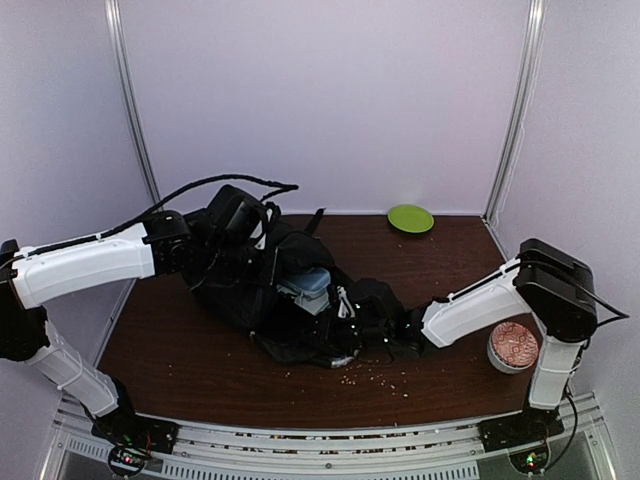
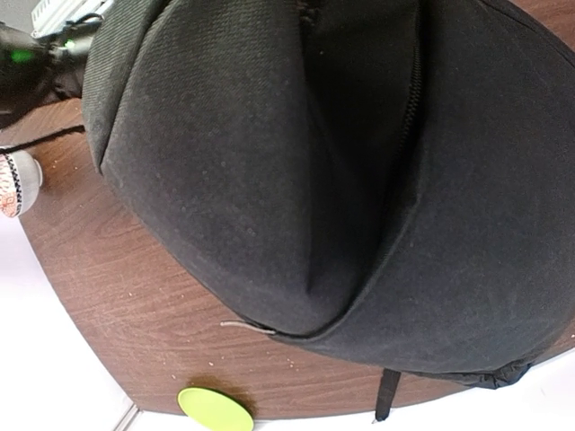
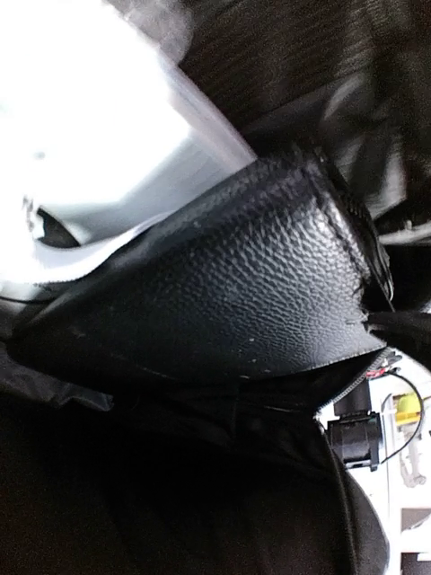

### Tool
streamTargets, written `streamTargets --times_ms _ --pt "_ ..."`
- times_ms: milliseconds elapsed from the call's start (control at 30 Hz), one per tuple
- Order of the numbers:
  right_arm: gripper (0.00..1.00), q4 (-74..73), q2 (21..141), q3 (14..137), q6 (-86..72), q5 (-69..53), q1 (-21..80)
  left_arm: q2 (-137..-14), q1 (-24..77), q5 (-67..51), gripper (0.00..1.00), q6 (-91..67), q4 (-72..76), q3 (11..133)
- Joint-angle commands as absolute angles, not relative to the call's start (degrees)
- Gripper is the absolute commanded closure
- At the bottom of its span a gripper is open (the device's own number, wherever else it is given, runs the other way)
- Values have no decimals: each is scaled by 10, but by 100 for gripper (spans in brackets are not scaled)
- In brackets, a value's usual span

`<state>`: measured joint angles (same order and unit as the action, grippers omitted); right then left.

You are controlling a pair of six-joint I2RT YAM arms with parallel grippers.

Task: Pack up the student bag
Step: Place the personal item in the student bag.

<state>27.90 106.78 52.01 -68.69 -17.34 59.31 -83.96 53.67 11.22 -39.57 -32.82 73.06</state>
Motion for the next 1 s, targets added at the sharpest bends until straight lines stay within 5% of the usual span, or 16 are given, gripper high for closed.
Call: streamTargets --times_ms 0,200,367,533,967 --pt "79 305 1104 576 -700 -181 586 -804 534 98 100 -410 -244 725" --pt "78 291 1146 652 -685 -207 581 -795 534 66 100 -412 -224 708" --pt "53 308 1120 648 -653 -249 575 -777 534 95 100 -412 -221 696" --pt "31 240 991 570 -578 -267 578 -741 517 185 100 -384 -303 724" --pt "25 16 572 359 -383 -62 581 -550 452 377 100 -349 -563 700"
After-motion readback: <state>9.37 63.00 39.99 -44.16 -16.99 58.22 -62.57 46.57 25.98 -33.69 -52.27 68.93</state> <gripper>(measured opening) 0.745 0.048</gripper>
